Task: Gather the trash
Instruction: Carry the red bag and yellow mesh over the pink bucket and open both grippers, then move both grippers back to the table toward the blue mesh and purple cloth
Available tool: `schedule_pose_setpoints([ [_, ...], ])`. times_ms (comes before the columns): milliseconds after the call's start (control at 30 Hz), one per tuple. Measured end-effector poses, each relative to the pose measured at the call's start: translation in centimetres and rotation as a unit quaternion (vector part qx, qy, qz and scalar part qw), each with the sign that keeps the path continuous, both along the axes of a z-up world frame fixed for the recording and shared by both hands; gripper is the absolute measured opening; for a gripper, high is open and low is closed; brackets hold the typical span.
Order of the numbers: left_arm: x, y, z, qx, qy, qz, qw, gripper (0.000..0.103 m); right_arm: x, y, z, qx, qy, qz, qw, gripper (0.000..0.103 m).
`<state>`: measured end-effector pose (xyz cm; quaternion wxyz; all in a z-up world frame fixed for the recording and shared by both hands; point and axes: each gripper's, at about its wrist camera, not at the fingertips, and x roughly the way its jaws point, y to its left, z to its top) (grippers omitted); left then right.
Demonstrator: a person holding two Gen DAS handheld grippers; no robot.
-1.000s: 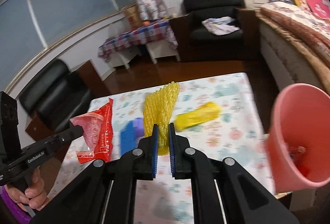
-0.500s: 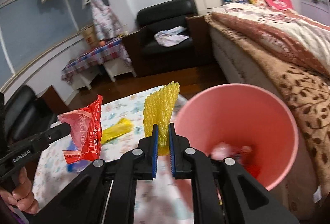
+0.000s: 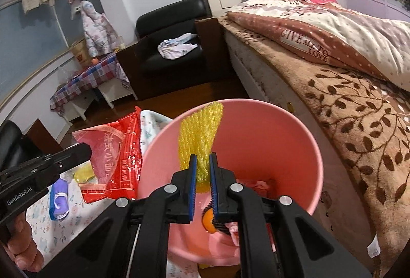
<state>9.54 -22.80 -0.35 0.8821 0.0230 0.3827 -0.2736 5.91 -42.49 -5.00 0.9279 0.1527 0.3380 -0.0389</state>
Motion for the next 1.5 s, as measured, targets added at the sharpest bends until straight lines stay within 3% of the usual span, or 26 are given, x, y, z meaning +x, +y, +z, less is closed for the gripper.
schedule_pose_setpoints([
  [733, 0.5, -4.9, -2.0, 0.023, 0.003, -0.043, 0.9988, 0.0, 0.2, -1.6, -1.5, 0.011, 0.02, -0.019, 1.0, 0.01],
  [900, 0.6, -4.9, -2.2, 0.023, 0.01, -0.044, 0.9987, 0.002, 0.3, -1.9, -1.7, 0.014, 0.021, -0.022, 0.999, 0.017],
  [1033, 0.8, -4.6, -2.1, 0.018, 0.014, -0.04, 0.999, 0.034, 0.2, -2.1, -1.8, 0.018, 0.02, -0.027, 0.999, 0.03],
  [1200, 0.9, -4.1, -1.9, 0.014, 0.015, -0.034, 0.9992, 0.035, 0.2, -2.3, -1.6, 0.019, 0.017, -0.031, 0.999, 0.042],
  [1500, 0.9, -2.8, -1.4, 0.003, 0.021, -0.025, 0.9995, 0.035, -0.2, -1.9, -1.2, 0.026, 0.008, -0.027, 0.999, 0.051],
])
